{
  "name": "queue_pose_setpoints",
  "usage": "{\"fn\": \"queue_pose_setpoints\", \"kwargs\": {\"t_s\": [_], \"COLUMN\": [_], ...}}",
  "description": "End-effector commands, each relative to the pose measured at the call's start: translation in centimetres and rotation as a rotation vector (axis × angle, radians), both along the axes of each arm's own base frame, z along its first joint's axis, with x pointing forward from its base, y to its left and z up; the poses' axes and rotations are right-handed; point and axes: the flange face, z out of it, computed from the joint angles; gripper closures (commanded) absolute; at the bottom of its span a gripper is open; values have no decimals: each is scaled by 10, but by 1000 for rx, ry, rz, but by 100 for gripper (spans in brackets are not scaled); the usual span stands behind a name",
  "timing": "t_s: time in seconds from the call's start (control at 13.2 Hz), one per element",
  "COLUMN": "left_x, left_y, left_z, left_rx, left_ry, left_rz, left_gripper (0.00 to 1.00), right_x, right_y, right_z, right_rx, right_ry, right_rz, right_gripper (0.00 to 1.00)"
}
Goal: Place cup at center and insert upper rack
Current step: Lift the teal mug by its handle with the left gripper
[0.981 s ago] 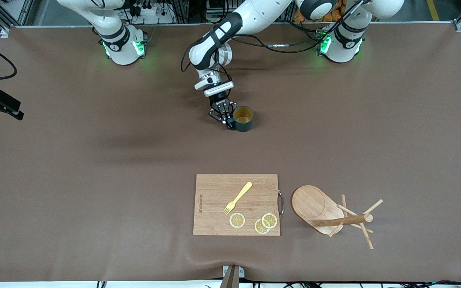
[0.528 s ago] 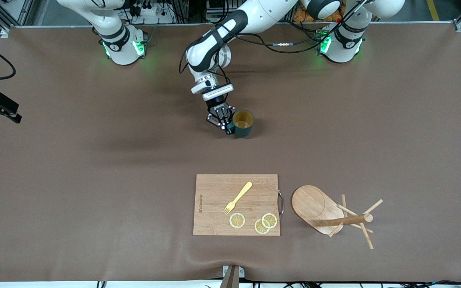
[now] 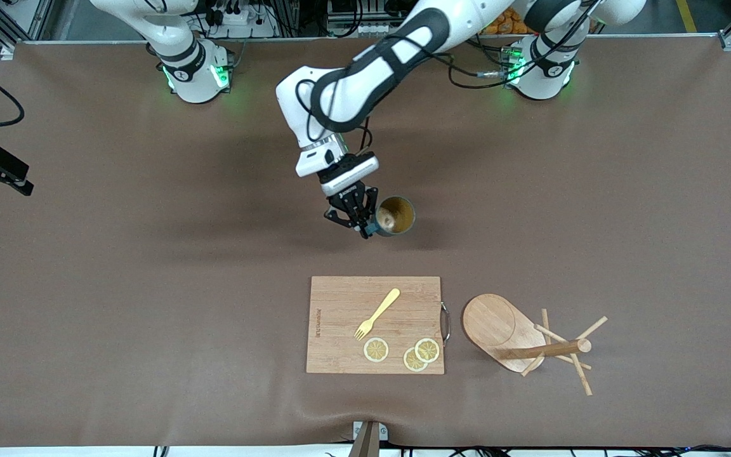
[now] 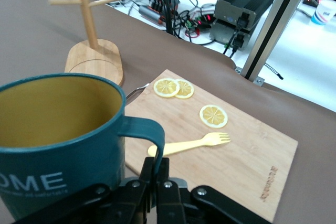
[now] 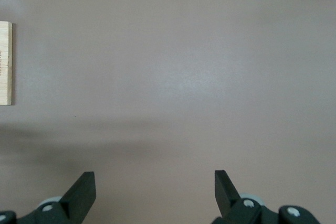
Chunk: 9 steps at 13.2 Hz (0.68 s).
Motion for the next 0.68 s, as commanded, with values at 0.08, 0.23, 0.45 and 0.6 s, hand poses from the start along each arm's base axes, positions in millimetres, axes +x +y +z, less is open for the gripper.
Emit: {"fn": "queue_pose_setpoints", "kwargs": {"t_s": [0.08,0.23,0.45,0.6], "left_x": [47,82,133,158], "left_y": [44,82,144,182], "left_z": [92,119,141,145], "left_rx": [-215,-330,-507,-596], "left_ry": [195,194,203,238], "left_rz": [44,118,277,362], "left_gripper": [100,100,100,100], "right_x": [3,2,2,2], "right_y": [-2,-2,-2,-3], "right_z": [4,6,5,5], "right_rx": [-4,-4,-4,-4], "right_ry": [-3,-5,-2,-2], "right_rz": [-4,-4,-4,-5], "right_gripper": [0,0,0,0]}}
